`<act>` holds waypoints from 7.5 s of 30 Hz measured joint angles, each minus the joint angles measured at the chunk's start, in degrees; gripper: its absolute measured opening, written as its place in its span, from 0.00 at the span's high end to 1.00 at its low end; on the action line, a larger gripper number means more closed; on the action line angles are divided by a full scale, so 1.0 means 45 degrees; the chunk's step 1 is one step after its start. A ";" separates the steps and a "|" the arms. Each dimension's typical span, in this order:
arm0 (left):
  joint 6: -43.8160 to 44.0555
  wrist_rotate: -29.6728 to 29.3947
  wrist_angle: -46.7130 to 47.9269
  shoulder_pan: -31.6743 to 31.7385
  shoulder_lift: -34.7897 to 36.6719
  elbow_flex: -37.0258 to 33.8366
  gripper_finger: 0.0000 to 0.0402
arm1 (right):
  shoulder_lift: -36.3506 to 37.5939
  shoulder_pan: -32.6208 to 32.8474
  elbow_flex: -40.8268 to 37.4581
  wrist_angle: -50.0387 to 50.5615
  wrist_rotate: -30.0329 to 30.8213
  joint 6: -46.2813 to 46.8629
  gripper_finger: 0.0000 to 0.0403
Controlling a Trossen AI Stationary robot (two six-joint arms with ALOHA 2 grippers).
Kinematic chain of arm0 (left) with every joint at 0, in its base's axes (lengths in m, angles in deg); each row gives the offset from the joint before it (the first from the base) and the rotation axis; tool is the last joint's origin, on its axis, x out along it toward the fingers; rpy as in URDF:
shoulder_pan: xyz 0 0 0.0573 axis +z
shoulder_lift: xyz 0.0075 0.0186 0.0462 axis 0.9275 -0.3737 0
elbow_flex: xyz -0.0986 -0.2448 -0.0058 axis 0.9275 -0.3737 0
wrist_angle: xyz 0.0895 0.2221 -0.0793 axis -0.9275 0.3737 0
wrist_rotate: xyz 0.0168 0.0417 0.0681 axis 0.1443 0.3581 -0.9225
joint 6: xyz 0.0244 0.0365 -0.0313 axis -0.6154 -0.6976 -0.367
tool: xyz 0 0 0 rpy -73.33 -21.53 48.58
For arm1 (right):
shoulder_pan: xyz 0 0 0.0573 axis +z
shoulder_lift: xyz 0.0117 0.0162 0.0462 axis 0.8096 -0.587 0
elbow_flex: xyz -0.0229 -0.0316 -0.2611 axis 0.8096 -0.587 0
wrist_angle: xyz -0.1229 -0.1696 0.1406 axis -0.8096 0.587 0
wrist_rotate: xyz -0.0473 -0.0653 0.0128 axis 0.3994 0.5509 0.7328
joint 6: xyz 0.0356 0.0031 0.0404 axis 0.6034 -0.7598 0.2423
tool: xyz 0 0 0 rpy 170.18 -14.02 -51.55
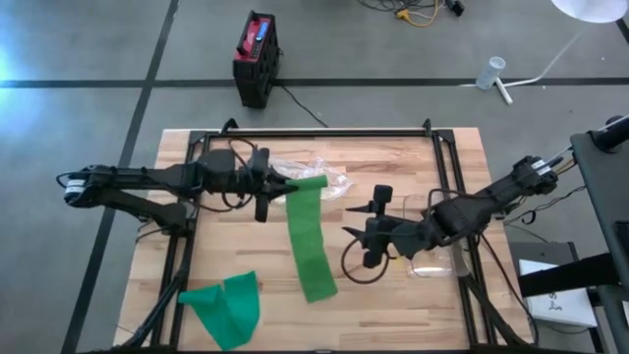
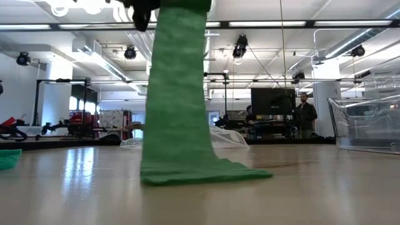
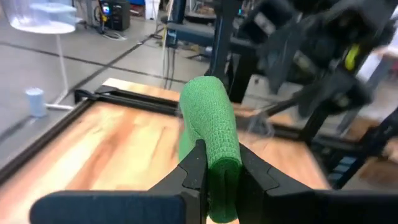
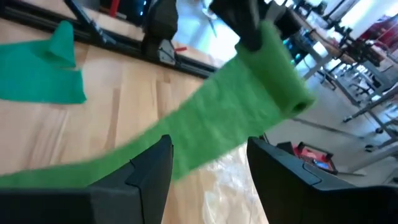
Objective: Roll bandage
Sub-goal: Roll the green bandage
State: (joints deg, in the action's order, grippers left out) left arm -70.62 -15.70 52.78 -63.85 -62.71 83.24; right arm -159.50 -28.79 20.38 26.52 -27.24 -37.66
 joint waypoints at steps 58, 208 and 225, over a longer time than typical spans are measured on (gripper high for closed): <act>0.1222 0.3320 -0.6005 -0.1200 -0.0310 -0.3530 0.90 | -0.3026 -0.1700 0.0491 -0.5374 -0.2973 -0.6880 0.59; -0.2776 -0.0466 -0.6317 -0.2512 -0.1257 -0.1446 0.93 | -0.1642 -0.1847 0.0414 -0.6044 -0.2753 -0.2786 0.85; -0.8997 0.0429 -0.6101 -0.4119 -0.1305 -0.1451 0.93 | -0.1077 -0.1351 0.0038 -0.7674 -0.5644 0.1548 0.47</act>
State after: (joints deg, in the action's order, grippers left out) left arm -111.11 -13.77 25.32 -82.38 -68.58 76.71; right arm -164.35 -34.87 20.54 -8.02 -52.63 -30.70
